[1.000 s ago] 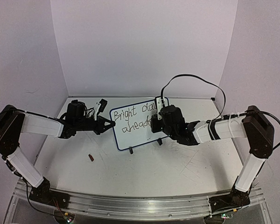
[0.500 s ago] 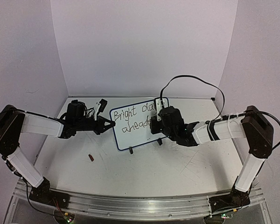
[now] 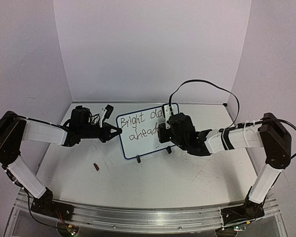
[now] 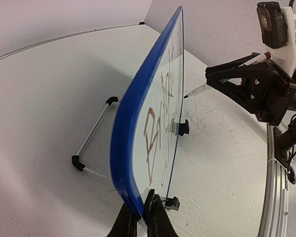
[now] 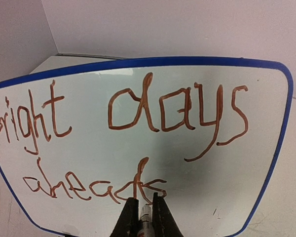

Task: Write a sentence on the whiteboard

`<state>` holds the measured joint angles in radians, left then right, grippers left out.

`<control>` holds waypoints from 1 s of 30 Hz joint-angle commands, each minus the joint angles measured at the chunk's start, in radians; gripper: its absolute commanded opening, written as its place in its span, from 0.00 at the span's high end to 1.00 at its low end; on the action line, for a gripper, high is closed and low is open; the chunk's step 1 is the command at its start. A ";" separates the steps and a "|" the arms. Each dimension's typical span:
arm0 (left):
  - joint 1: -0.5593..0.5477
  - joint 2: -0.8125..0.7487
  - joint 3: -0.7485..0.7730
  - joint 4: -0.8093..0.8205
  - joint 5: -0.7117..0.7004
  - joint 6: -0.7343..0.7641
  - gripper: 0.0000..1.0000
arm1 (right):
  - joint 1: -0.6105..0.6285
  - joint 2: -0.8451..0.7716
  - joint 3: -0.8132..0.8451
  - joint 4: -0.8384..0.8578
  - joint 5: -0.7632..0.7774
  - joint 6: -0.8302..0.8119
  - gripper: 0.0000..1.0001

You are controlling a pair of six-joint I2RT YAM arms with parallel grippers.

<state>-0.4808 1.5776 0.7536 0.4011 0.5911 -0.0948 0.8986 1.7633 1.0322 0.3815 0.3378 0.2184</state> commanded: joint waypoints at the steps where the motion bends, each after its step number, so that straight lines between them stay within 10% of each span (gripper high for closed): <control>1: 0.012 -0.005 0.012 -0.047 -0.117 0.086 1.00 | -0.009 -0.049 -0.016 0.021 0.034 -0.001 1.00; 30: 0.011 0.009 0.024 -0.047 -0.112 0.086 1.00 | -0.064 -0.068 -0.047 0.024 -0.010 -0.065 1.00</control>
<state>-0.4808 1.5776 0.7536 0.4011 0.5915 -0.0948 0.8363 1.6924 0.9699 0.3790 0.3438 0.1614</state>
